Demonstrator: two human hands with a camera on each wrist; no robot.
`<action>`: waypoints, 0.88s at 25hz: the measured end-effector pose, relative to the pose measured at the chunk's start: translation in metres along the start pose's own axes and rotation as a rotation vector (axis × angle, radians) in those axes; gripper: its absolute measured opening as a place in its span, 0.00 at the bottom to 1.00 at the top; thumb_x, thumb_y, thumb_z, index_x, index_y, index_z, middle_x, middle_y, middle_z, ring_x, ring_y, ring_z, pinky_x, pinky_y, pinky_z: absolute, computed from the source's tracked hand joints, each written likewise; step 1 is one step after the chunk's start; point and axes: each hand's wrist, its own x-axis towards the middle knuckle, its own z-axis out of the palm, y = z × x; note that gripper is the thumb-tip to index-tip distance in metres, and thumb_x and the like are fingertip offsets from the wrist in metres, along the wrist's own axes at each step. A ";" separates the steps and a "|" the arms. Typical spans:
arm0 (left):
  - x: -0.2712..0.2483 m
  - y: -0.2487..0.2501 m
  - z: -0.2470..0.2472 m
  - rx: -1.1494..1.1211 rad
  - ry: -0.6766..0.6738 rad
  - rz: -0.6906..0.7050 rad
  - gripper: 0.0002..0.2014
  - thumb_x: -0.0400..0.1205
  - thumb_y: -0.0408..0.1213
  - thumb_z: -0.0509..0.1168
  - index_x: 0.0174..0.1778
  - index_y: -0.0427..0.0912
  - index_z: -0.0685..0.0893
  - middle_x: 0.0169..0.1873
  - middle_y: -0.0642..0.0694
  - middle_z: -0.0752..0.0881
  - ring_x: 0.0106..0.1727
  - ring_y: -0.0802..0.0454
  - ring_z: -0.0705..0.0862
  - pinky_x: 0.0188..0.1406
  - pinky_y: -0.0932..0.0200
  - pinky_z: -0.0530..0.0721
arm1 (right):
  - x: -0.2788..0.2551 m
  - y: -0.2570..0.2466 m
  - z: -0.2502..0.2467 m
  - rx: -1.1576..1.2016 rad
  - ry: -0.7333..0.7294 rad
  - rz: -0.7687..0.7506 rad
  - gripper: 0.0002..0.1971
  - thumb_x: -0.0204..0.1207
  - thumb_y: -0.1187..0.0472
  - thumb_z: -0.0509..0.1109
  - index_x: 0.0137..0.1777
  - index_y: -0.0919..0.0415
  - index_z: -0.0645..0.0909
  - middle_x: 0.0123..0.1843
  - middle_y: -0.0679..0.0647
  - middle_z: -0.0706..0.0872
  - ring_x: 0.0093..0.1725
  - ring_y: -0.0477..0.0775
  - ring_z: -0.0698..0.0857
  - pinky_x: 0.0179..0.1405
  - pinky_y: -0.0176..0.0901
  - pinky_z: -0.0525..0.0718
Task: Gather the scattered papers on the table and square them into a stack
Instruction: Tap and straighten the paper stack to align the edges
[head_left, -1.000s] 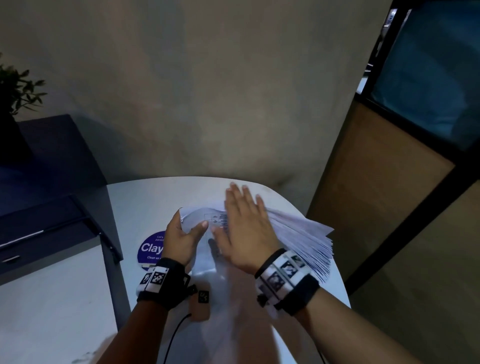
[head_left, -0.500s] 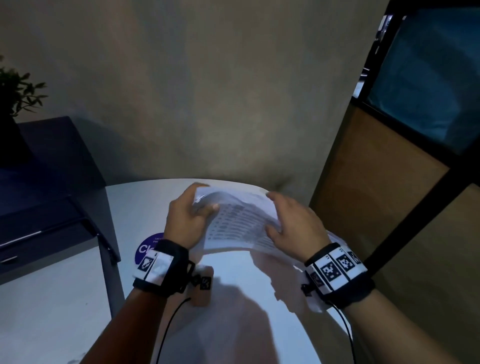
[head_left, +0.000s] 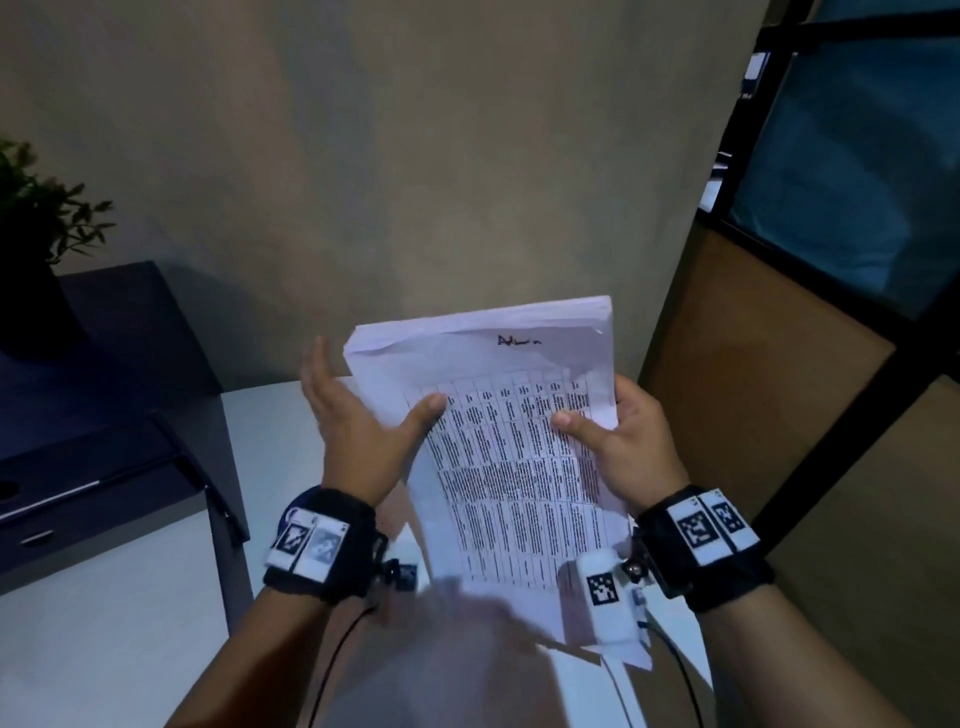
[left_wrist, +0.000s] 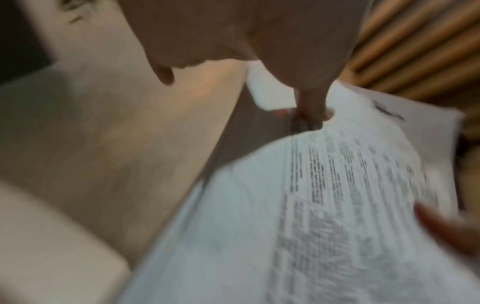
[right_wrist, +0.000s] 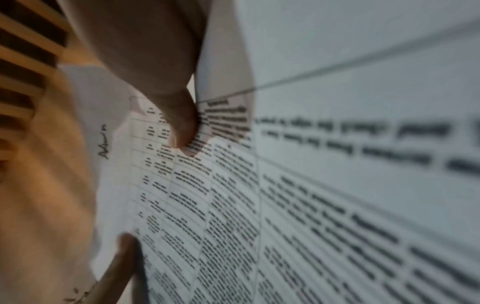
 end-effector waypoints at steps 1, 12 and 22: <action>-0.008 -0.006 0.001 -0.259 -0.076 -0.148 0.64 0.59 0.72 0.76 0.84 0.59 0.44 0.86 0.44 0.55 0.82 0.57 0.66 0.82 0.40 0.65 | -0.002 0.005 -0.002 0.050 0.006 0.026 0.17 0.74 0.75 0.74 0.61 0.62 0.82 0.46 0.50 0.94 0.47 0.47 0.92 0.43 0.36 0.89; -0.028 0.014 0.018 -0.201 -0.132 0.086 0.13 0.84 0.43 0.67 0.56 0.63 0.70 0.49 0.67 0.82 0.47 0.79 0.83 0.38 0.79 0.81 | -0.004 0.036 0.032 -0.093 0.132 -0.153 0.15 0.83 0.60 0.68 0.61 0.38 0.72 0.52 0.35 0.87 0.54 0.38 0.87 0.49 0.34 0.87; -0.039 -0.005 0.017 -0.197 -0.101 -0.045 0.10 0.87 0.40 0.62 0.53 0.64 0.72 0.49 0.64 0.83 0.45 0.76 0.84 0.41 0.67 0.86 | -0.021 0.074 0.041 -0.239 0.161 -0.060 0.08 0.87 0.61 0.61 0.63 0.50 0.69 0.51 0.38 0.84 0.48 0.26 0.84 0.39 0.21 0.79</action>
